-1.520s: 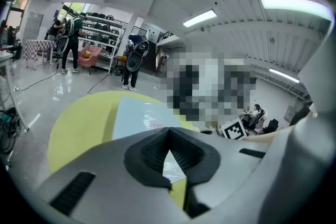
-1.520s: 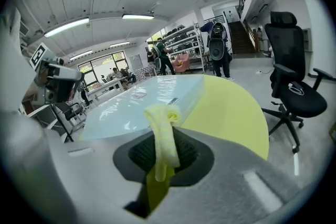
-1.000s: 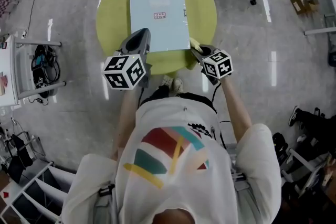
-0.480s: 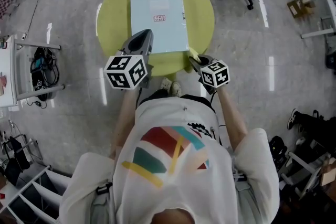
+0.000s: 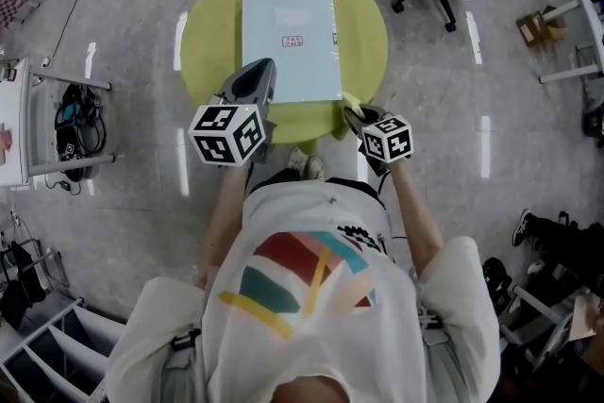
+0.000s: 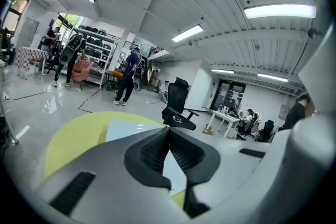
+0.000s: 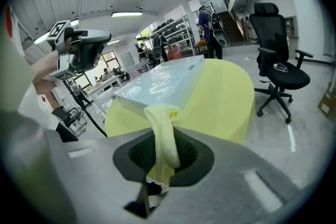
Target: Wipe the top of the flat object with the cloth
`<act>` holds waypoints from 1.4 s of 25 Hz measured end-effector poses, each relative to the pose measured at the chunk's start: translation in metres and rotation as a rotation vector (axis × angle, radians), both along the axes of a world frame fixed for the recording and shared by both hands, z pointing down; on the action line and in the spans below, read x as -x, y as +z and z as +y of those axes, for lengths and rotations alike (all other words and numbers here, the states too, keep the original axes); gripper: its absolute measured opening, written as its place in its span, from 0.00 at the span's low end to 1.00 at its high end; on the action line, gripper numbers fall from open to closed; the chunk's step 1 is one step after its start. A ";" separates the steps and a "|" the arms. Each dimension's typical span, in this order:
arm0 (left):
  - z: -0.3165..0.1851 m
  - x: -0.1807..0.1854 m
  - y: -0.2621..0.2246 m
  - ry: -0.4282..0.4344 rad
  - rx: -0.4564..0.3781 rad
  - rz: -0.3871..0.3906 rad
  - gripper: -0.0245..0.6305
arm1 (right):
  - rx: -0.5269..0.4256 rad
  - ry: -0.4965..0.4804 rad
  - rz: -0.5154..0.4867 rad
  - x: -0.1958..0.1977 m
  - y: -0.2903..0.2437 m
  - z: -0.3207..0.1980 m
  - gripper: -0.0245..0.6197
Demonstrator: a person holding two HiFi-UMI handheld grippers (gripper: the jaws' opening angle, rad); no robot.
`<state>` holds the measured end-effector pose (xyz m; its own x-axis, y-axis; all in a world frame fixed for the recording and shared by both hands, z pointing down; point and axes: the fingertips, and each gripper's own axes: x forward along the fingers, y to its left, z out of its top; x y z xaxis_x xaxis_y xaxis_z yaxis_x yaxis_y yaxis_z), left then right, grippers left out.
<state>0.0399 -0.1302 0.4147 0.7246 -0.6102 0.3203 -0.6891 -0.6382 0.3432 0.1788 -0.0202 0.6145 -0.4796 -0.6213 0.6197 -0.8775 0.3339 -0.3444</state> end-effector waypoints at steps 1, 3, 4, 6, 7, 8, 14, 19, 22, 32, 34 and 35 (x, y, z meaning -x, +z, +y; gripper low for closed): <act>0.000 0.001 -0.001 -0.003 -0.002 0.001 0.06 | -0.003 0.003 0.008 -0.002 -0.002 -0.003 0.08; -0.001 0.002 -0.001 -0.008 -0.005 -0.002 0.06 | -0.013 0.003 0.018 -0.004 -0.007 -0.012 0.08; -0.001 0.003 -0.002 -0.010 -0.008 -0.005 0.06 | -0.019 0.008 0.027 -0.007 -0.009 -0.018 0.08; -0.002 0.003 -0.003 -0.013 -0.020 -0.014 0.06 | -0.032 0.034 0.061 -0.015 -0.015 -0.030 0.08; -0.002 0.003 -0.005 -0.015 -0.028 -0.018 0.06 | -0.043 0.057 0.081 -0.020 -0.020 -0.037 0.08; -0.002 0.004 -0.007 -0.019 -0.035 -0.020 0.06 | -0.056 0.084 0.100 -0.025 -0.027 -0.044 0.08; -0.013 0.008 -0.027 -0.058 -0.071 -0.025 0.06 | -0.189 0.220 0.184 -0.038 -0.097 -0.090 0.08; -0.016 0.006 -0.064 -0.065 -0.166 0.018 0.06 | -0.389 0.207 0.293 -0.020 -0.177 -0.111 0.08; -0.015 0.003 -0.092 -0.067 -0.268 0.021 0.06 | -0.519 0.205 0.335 -0.002 -0.228 -0.111 0.08; -0.004 -0.001 -0.141 -0.085 -0.495 0.108 0.06 | -0.830 0.217 0.420 0.043 -0.313 -0.082 0.08; -0.002 -0.003 -0.145 -0.088 -0.531 0.095 0.06 | -0.853 0.192 0.459 0.048 -0.313 -0.080 0.08; -0.001 -0.005 -0.147 -0.087 -0.548 0.087 0.06 | -0.852 0.189 0.456 0.050 -0.312 -0.079 0.08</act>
